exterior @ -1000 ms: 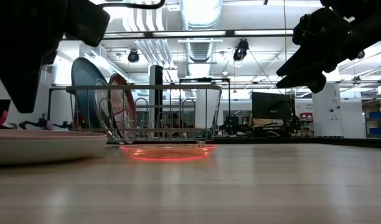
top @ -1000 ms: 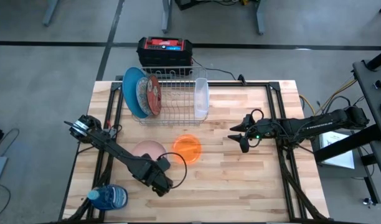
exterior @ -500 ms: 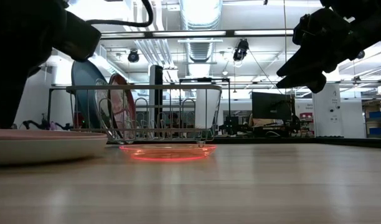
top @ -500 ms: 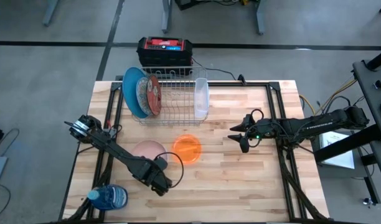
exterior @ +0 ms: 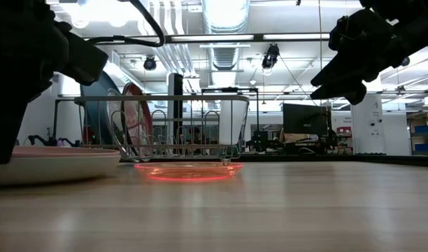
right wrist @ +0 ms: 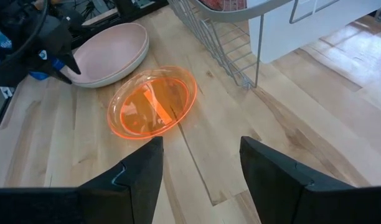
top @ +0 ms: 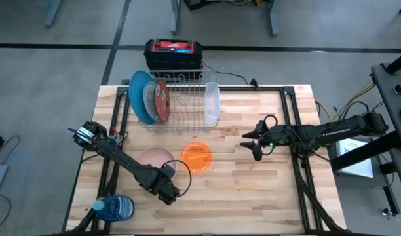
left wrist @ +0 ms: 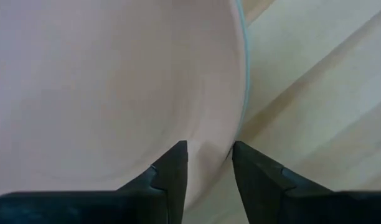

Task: Sort dishes
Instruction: Put the pink plate in the dishwasher rack

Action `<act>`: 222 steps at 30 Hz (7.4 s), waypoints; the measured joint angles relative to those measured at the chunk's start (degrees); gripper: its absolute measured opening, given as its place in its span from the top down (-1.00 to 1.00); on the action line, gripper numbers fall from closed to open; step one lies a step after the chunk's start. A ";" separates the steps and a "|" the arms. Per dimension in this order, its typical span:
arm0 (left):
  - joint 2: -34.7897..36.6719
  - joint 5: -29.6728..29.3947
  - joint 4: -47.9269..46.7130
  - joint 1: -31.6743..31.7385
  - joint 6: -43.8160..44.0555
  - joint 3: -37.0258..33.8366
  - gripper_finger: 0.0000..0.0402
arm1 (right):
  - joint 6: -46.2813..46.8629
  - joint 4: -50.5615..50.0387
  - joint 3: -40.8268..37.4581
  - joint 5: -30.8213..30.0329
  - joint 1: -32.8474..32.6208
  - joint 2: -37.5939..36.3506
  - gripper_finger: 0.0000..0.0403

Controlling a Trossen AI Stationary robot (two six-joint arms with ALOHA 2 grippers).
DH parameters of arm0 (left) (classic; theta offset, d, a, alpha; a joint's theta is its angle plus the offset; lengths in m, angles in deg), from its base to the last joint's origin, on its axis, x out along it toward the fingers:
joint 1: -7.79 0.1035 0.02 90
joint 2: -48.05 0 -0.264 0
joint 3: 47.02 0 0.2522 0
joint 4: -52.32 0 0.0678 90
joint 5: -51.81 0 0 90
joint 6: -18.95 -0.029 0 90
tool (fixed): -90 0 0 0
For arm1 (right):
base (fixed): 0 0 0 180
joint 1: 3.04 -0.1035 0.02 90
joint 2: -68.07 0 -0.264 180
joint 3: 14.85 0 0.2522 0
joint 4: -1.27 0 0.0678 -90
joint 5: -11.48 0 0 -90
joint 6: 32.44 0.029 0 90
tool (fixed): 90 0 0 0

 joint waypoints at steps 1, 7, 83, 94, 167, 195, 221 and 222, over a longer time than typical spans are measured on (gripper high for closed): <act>0.00 0.00 -0.02 0.00 -0.11 -0.04 0.43 | 0.01 -0.02 0.00 0.00 -0.01 0.02 0.00; 0.00 0.03 1.07 0.00 -2.52 -0.04 0.72 | 0.00 0.00 0.00 0.00 -0.01 0.01 0.00; -25.45 -46.86 -37.71 -6.00 -54.99 59.24 1.00 | 12.90 6.46 22.08 12.59 -1.66 22.47 -0.24; -25.44 -48.50 -37.57 -6.10 -53.62 59.04 0.99 | 3.46 -4.23 22.80 13.96 -2.37 23.45 -0.41; -21.08 -75.87 -37.43 -12.11 -50.71 68.02 1.00 | -14.63 40.62 15.33 50.17 -7.32 31.46 1.00; 1.59 -76.99 -37.55 -11.50 -72.20 67.78 1.00 | -84.01 39.63 29.77 27.47 22.69 25.83 1.00; 17.25 -76.80 -37.55 -11.52 -70.57 67.76 1.00 | -134.10 23.15 72.37 51.16 33.73 66.94 1.00; 17.80 -76.80 -37.55 -11.52 -70.57 67.78 1.00 | -135.64 22.44 72.75 51.42 33.61 67.66 1.00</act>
